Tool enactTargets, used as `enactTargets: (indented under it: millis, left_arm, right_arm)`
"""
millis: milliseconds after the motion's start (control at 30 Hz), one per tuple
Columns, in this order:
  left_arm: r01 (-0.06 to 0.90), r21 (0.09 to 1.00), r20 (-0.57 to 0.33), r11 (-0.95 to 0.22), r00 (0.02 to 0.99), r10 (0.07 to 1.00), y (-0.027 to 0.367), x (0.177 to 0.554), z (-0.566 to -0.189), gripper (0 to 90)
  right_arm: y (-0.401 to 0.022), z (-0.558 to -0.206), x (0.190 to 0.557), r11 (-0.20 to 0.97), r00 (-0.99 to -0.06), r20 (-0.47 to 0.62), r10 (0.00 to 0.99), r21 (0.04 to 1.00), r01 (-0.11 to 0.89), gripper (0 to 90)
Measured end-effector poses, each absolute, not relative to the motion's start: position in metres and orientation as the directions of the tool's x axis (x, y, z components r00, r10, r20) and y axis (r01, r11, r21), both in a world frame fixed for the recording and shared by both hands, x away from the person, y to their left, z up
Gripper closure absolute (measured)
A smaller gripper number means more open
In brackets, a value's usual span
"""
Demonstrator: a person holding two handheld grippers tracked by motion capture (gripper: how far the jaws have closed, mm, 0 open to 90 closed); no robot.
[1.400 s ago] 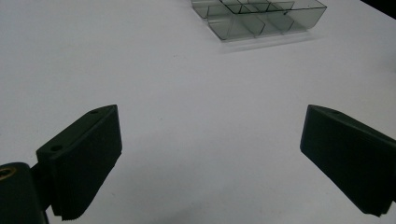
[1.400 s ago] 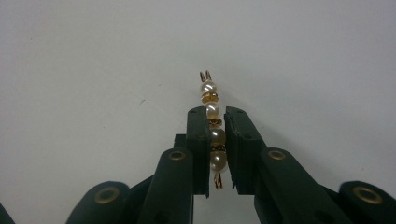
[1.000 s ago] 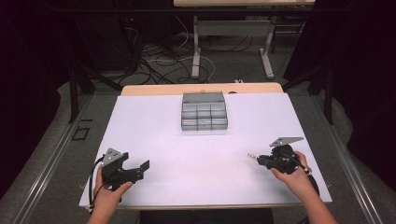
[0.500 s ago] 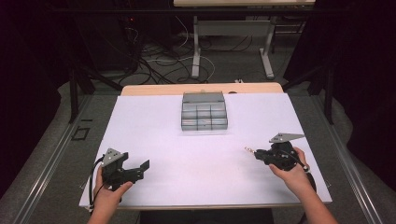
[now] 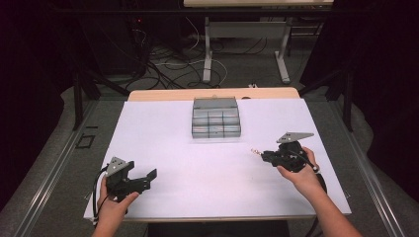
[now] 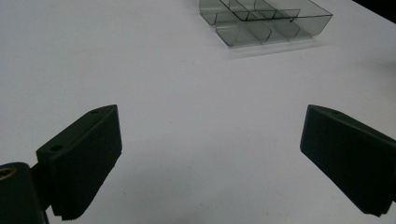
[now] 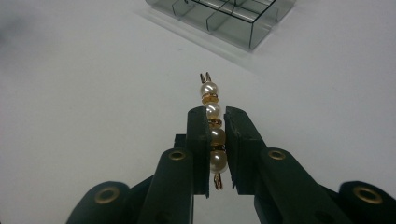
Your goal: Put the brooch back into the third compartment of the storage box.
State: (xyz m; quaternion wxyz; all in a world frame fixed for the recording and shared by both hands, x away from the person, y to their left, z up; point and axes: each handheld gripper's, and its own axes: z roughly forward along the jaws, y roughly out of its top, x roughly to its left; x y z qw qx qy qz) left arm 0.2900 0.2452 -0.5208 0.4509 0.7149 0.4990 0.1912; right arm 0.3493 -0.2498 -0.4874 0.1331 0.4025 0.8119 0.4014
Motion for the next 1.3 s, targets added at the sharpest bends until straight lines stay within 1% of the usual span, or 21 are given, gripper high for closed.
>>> enactTargets:
  millis: [133, 467, 633, 667, 733, 1067, 1300]
  left_arm:
    - [0.538, 0.837, -0.173, -0.098, 0.43, 0.886, 0.245, 0.29, -0.521, 5.4]
    - [0.538, 0.837, -0.175, -0.1, 0.436, 0.883, 0.243, 0.29, -0.521, 5.3]
    - [0.54, 0.834, -0.17, -0.11, 0.442, 0.881, 0.244, 0.29, -0.521, 5.3]
    - [0.54, 0.835, -0.169, -0.111, 0.442, 0.881, 0.244, 0.29, -0.521, 5.3]
    - [0.538, 0.835, -0.168, -0.112, 0.443, 0.88, 0.243, 0.29, -0.521, 5.3]
    - [0.54, 0.835, -0.173, -0.108, 0.443, 0.879, 0.242, 0.29, -0.521, 5.3]
    - [0.538, 0.836, -0.169, -0.111, 0.445, 0.879, 0.243, 0.289, -0.521, 5.3]
  right_arm:
    - [-0.245, -0.48, 0.354, 0.36, -0.645, 0.108, 0.757, 0.755, 0.548, 80.8]
    - [-0.234, -0.459, 0.367, 0.394, -0.663, 0.072, 0.745, 0.755, 0.524, 80.7]
    - [-0.228, -0.448, 0.375, 0.419, -0.67, 0.051, 0.74, 0.744, 0.52, 80.7]
    - [-0.226, -0.447, 0.376, 0.422, -0.672, 0.036, 0.74, 0.754, 0.504, 80.7]
    - [-0.223, -0.441, 0.38, 0.444, -0.677, 0.024, 0.735, 0.739, 0.508, 80.7]
    - [-0.214, -0.428, 0.391, 0.471, -0.686, 0.002, 0.728, 0.726, 0.501, 80.7]
    - [-0.207, -0.425, 0.402, 0.511, -0.689, -0.045, 0.724, 0.706, 0.49, 80.7]
